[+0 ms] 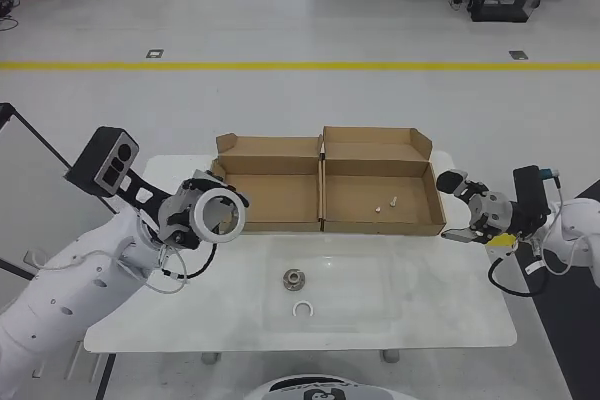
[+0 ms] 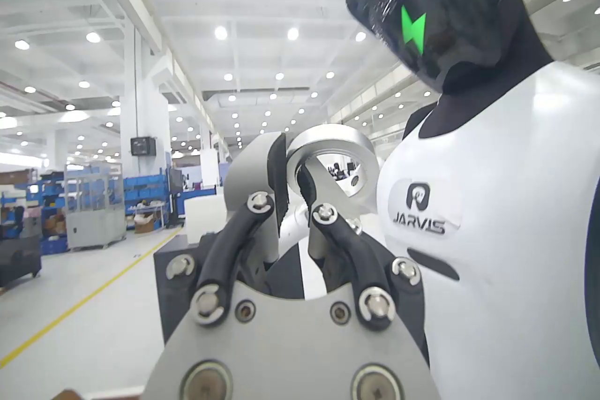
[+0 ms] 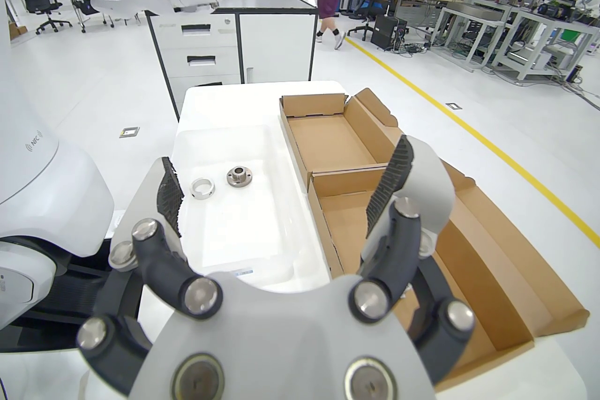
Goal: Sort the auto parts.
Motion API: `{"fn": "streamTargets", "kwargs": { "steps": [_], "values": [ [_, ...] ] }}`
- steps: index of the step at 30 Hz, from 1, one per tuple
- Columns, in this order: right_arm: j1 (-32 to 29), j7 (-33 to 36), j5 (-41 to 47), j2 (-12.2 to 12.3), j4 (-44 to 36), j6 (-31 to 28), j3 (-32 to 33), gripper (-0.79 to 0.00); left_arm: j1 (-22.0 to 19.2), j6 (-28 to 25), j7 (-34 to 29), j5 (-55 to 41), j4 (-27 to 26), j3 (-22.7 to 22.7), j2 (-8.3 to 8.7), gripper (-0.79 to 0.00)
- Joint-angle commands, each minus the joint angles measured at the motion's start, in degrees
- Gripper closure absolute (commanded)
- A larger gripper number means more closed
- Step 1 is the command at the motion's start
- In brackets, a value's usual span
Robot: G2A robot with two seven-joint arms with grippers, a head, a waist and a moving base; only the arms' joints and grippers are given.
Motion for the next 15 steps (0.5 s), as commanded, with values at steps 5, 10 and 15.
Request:
{"fn": "streamTargets", "kwargs": {
  "steps": [5,10,15],
  "values": [
    [0.00,-0.06,-0.01,0.00,0.00,0.00,0.00,-0.785,-3.19,0.00,-0.06,-2.75,1.29,3.70,2.14,0.000],
    [0.00,-0.06,-0.01,0.00,0.00,0.00,0.00,-0.785,-4.43,0.00,-0.05,-7.51,-0.88,4.33,2.80,0.000],
    [0.00,-0.06,-0.01,0.00,0.00,0.00,0.00,-0.785,-4.51,0.00,-0.05,-10.49,-2.04,3.75,2.72,0.000]
  ]
}}
